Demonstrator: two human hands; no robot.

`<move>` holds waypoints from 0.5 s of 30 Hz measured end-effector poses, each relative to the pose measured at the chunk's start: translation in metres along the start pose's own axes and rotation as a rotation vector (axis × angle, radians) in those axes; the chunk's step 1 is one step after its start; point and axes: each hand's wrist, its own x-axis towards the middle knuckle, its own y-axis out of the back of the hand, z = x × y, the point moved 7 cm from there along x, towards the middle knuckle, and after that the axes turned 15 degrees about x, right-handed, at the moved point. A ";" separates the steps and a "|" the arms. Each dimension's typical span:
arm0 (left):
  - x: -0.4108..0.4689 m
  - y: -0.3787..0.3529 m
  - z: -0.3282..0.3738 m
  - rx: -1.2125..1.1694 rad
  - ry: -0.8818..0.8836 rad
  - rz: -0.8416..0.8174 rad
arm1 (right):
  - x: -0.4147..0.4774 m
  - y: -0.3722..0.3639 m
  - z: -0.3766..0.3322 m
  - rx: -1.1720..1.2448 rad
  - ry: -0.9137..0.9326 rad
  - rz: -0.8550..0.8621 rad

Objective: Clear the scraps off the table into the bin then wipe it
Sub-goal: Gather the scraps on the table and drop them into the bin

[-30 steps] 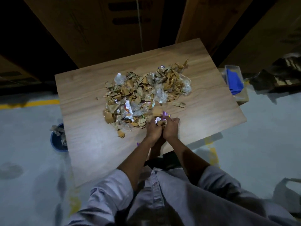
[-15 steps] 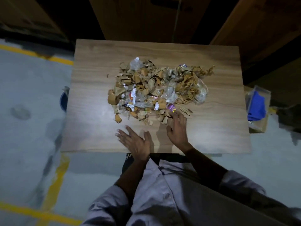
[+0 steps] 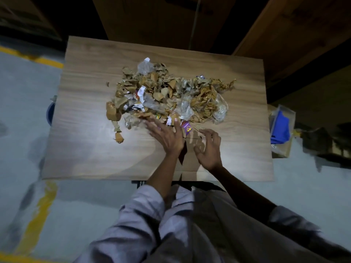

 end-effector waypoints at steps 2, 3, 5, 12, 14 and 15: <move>-0.015 0.004 -0.005 -0.121 0.118 0.014 | 0.009 -0.002 0.003 -0.035 0.009 -0.007; -0.023 0.008 -0.010 -0.200 0.185 0.018 | 0.014 -0.006 0.004 -0.049 0.003 -0.023; -0.038 0.017 -0.018 -0.327 0.307 0.020 | 0.021 -0.021 0.001 -0.104 -0.003 -0.083; -0.055 0.036 -0.034 -0.212 0.213 -0.030 | 0.054 -0.060 -0.022 -0.250 0.066 -0.110; -0.057 0.036 -0.024 -0.120 0.119 -0.053 | 0.065 -0.048 -0.022 -0.213 0.037 -0.043; -0.058 0.034 -0.015 -0.074 0.051 -0.064 | 0.068 -0.041 -0.020 -0.188 0.021 -0.030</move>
